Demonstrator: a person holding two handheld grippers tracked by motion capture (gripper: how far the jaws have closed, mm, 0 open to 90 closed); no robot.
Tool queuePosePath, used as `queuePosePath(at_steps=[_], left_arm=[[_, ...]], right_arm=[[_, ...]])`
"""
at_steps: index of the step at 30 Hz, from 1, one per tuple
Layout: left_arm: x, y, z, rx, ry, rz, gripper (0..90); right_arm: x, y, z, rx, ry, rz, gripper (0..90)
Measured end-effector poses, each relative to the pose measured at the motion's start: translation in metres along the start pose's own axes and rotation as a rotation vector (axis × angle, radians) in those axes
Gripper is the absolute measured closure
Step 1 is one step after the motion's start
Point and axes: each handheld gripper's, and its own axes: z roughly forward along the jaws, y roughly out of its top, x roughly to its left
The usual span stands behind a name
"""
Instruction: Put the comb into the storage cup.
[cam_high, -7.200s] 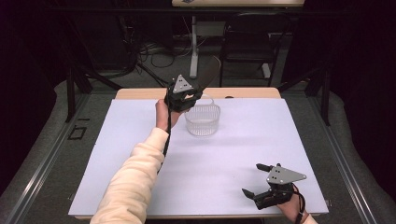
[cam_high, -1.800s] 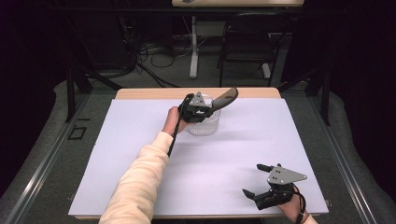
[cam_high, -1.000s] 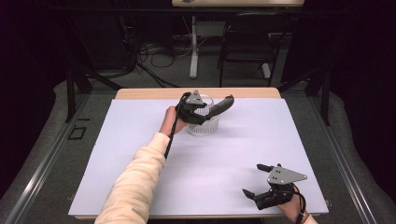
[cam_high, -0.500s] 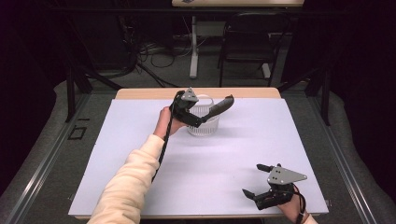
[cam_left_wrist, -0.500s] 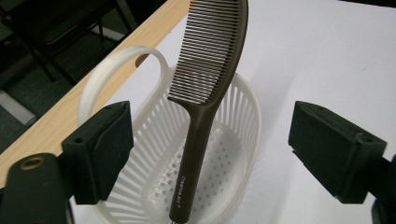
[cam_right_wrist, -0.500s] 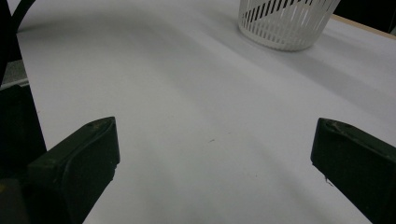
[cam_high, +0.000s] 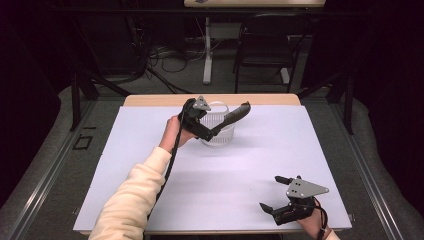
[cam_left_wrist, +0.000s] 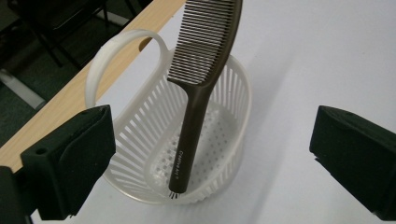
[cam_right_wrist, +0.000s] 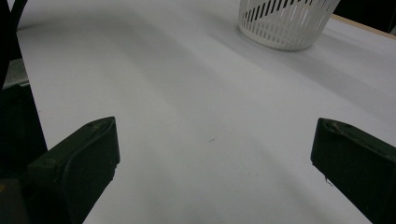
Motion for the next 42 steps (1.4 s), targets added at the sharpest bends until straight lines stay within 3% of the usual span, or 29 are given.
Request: queuePosePath(at_steps=[12,18,30,42], left_arm=[[-0.016,-0.02,-0.024,0.022,0.032,0.007,0.0],[-0.022,-0.031,-0.039,0.025,0.076,-0.008,0.2],[-0.039,-0.055,-0.058,0.059,0.095,-0.025,0.2],[-0.055,-0.081,-0.074,0.046,0.124,-0.069,0.2]], right_arm=[[0.0,0.0,0.001,0.002,0.002,0.002,0.6],[0.0,-0.001,0.0,0.004,0.001,0.003,0.6],[0.0,-0.001,0.0,0.002,-0.002,0.005,0.6],[0.0,-0.001,0.001,0.007,-0.003,0.006,0.6]])
